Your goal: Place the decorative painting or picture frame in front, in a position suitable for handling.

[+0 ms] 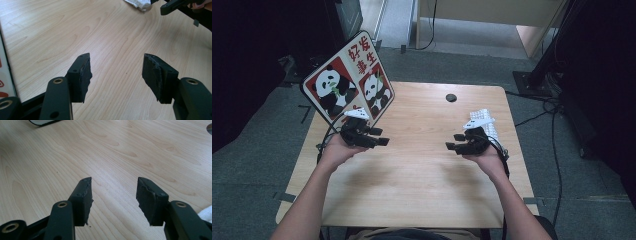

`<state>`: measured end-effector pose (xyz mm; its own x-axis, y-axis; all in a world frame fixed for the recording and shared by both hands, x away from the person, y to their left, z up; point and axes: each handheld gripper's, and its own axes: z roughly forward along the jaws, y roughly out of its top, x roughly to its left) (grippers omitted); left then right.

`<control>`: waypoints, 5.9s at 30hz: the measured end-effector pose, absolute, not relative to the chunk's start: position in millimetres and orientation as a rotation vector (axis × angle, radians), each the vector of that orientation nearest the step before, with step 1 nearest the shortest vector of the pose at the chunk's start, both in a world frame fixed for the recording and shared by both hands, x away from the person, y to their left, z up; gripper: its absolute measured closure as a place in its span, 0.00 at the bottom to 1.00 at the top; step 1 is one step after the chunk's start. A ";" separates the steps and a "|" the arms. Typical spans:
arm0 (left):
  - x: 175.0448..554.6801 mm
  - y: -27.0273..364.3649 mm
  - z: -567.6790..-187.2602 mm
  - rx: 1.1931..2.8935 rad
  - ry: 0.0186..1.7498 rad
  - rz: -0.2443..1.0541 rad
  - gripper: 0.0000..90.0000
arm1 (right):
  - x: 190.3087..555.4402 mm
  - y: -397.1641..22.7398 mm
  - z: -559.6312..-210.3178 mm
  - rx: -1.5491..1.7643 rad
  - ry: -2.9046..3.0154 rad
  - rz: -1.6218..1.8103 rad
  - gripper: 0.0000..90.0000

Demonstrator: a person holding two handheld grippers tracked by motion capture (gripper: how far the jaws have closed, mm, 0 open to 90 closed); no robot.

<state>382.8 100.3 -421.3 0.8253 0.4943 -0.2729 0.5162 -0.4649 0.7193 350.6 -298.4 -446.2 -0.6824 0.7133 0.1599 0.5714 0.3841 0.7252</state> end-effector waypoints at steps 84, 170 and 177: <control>364.9 260.8 -368.9 1.877 1.054 0.156 0.54 | 355.8 -287.0 -450.5 1.118 2.555 1.058 0.50; 541.9 192.7 -248.4 2.207 1.178 0.080 0.85 | 347.3 -297.9 -458.4 1.134 2.578 0.974 0.49; 537.6 185.8 -240.5 2.211 1.205 0.047 0.88 | 350.1 -298.3 -460.5 1.140 2.576 0.972 0.49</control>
